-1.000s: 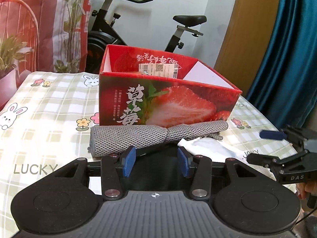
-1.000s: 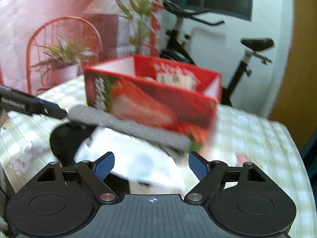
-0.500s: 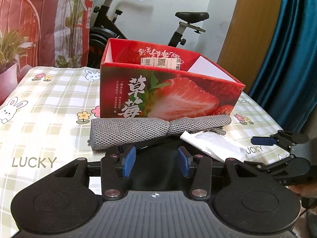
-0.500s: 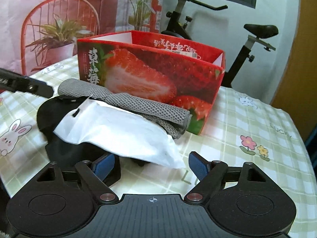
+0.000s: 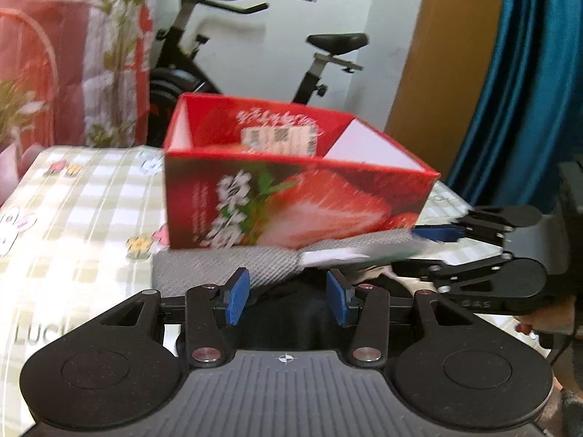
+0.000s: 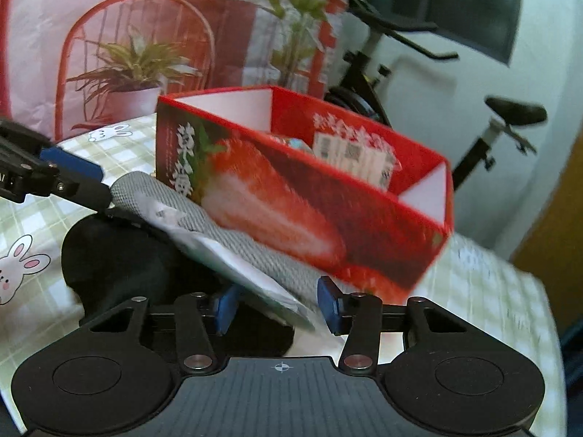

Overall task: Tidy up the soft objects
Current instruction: 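Grasp the white bag with green cable in the left gripper and lift, then carry the cable bag into the red box and open the left gripper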

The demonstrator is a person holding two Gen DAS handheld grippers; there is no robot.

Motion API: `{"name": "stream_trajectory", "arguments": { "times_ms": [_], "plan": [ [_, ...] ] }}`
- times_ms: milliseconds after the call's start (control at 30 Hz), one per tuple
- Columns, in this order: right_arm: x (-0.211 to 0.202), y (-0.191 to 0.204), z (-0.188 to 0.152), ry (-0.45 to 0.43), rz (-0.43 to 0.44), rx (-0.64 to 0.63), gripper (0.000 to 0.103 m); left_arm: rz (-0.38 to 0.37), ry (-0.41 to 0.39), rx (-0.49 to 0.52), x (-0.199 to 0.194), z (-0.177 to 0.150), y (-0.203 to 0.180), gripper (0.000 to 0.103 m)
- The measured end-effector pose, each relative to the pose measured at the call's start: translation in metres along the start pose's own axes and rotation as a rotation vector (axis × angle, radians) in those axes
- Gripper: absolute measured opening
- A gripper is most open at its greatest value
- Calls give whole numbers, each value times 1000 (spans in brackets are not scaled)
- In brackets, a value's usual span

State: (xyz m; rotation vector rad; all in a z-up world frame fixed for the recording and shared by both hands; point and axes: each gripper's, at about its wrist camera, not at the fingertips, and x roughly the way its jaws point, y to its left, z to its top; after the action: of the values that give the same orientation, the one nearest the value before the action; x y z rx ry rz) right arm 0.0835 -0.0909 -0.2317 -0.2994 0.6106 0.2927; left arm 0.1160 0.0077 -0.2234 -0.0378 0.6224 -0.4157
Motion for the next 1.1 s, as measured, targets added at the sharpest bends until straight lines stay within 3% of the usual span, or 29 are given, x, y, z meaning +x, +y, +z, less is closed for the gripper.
{"name": "stream_trajectory", "arguments": {
  "times_ms": [267, 500, 600, 667, 733, 967, 1100],
  "plan": [
    [9, -6, 19, -29, 10, -33, 43, -67, -22, 100, 26, 29, -18, 49],
    [9, -15, 14, -53, 2, 7, 45, -113, 28, 117, 63, 44, -21, 49],
    [7, -20, 11, -64, -29, 27, 51, -122, 50, 129, 74, 44, -24, 48],
    [4, -26, 8, -74, -51, 62, 64, -127, 57, 115, 79, 42, -23, 45],
    [-2, -35, 0, -84, -68, 134, 69, -124, 65, 111, 82, 40, -22, 43],
    [6, -57, -28, -50, -3, 361, 65, -101, 83, 94, 88, 38, -16, 43],
    [18, -61, -34, -55, 51, 448, 62, -109, 92, 73, 89, 36, -11, 37]
  ]
}}
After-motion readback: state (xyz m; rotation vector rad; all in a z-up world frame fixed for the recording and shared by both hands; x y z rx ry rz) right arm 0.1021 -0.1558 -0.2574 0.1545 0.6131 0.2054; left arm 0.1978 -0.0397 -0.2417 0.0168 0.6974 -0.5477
